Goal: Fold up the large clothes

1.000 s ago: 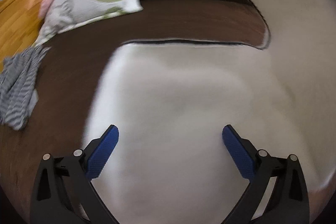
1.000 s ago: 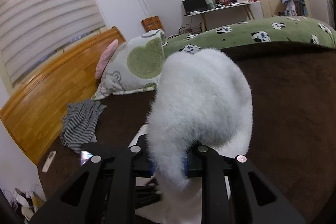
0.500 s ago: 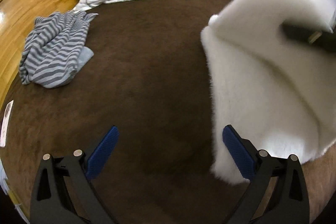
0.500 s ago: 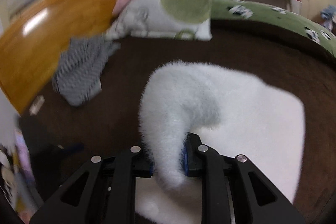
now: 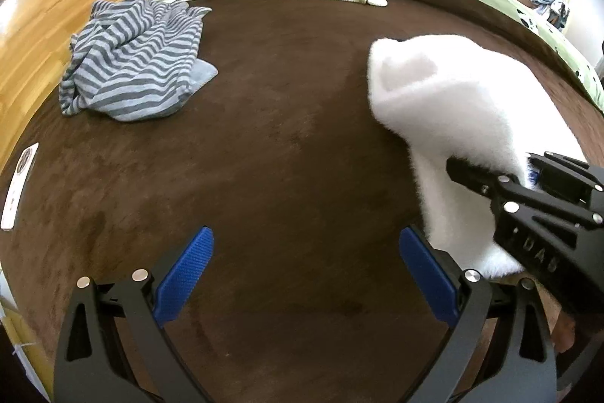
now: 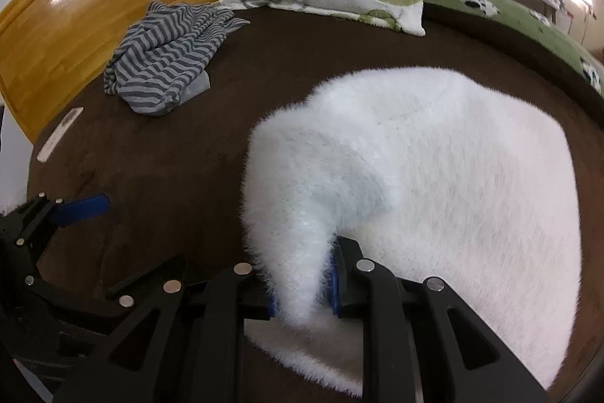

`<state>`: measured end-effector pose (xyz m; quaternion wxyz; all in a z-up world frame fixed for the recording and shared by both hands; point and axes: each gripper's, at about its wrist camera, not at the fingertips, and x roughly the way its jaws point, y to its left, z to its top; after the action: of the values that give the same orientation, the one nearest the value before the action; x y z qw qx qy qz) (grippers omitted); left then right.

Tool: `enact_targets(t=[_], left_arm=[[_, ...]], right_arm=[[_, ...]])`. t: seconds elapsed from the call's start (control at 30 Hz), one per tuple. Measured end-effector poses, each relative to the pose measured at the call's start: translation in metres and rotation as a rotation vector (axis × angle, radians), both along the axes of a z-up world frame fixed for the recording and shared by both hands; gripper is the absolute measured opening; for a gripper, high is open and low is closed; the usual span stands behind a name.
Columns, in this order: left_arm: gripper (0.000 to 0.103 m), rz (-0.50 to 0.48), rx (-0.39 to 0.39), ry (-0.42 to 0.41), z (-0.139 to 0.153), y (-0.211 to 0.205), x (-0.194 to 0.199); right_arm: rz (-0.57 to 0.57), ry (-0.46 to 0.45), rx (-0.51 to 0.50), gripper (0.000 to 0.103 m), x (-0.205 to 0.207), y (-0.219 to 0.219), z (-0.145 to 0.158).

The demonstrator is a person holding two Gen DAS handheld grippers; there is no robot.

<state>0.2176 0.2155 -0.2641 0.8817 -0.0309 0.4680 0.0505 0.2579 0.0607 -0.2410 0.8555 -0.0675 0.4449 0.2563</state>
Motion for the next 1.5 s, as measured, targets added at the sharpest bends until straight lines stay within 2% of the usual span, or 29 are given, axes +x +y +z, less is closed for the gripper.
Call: enact_targets(t=[0.2,0.27,0.33,0.37,0.4,0.43,0.47,0.57,0.7,0.9,1.07,1.17,1.27,1.4,1.5], left_arm=[[0.096,0.005,-0.010,0.006,0.002,0.003,-0.004],[0.096,0.003,-0.016,0.004,0.004,0.004,-0.005],[0.096,0.001,-0.019,-0.001,0.010,0.007,-0.006],[0.096,0.000,-0.021,-0.005,0.013,0.008,-0.006],[0.096,-0.001,-0.021,-0.009,0.016,0.009,-0.006],[0.096,-0.002,-0.017,-0.017,0.021,0.010,-0.007],[0.096,-0.001,-0.013,-0.023,0.025,0.010,-0.008],[0.096,-0.022,-0.033,-0.030,0.035,0.009,-0.010],[0.097,-0.061,-0.053,-0.054,0.052,0.002,-0.007],[0.096,-0.141,-0.107,-0.099,0.074,-0.031,0.015],[0.097,-0.198,-0.072,-0.132,0.085,-0.069,0.043],[0.096,-0.199,-0.018,-0.107,0.073,-0.085,0.060],[0.097,-0.158,0.019,-0.077,0.051,-0.085,0.065],[0.097,-0.062,0.008,-0.077,0.030,-0.068,0.048],[0.097,-0.012,-0.060,-0.085,0.017,-0.052,0.033]], right_arm=[[0.002,0.000,-0.026,0.020,0.002,0.005,0.002],[-0.009,-0.004,-0.017,0.024,0.001,0.002,0.009],[-0.011,0.017,0.012,0.034,0.000,-0.005,0.018],[-0.006,0.030,0.042,0.053,-0.002,-0.009,0.022],[-0.002,0.035,0.076,0.066,-0.004,-0.014,0.028],[-0.001,0.024,0.101,0.067,-0.010,-0.020,0.036],[-0.014,-0.020,0.097,0.068,-0.020,-0.028,0.049],[-0.027,-0.032,0.111,0.068,-0.026,-0.050,0.065],[-0.053,-0.049,0.076,0.068,-0.015,-0.073,0.077],[-0.070,-0.056,0.020,0.059,0.020,-0.092,0.082],[-0.093,-0.049,0.027,0.059,0.047,-0.099,0.077],[-0.101,-0.039,0.037,0.059,0.062,-0.099,0.070],[-0.101,-0.017,0.045,0.059,0.081,-0.091,0.060],[-0.112,0.000,0.005,0.059,0.107,-0.077,0.048],[-0.128,0.022,-0.023,0.059,0.122,-0.069,0.034]])
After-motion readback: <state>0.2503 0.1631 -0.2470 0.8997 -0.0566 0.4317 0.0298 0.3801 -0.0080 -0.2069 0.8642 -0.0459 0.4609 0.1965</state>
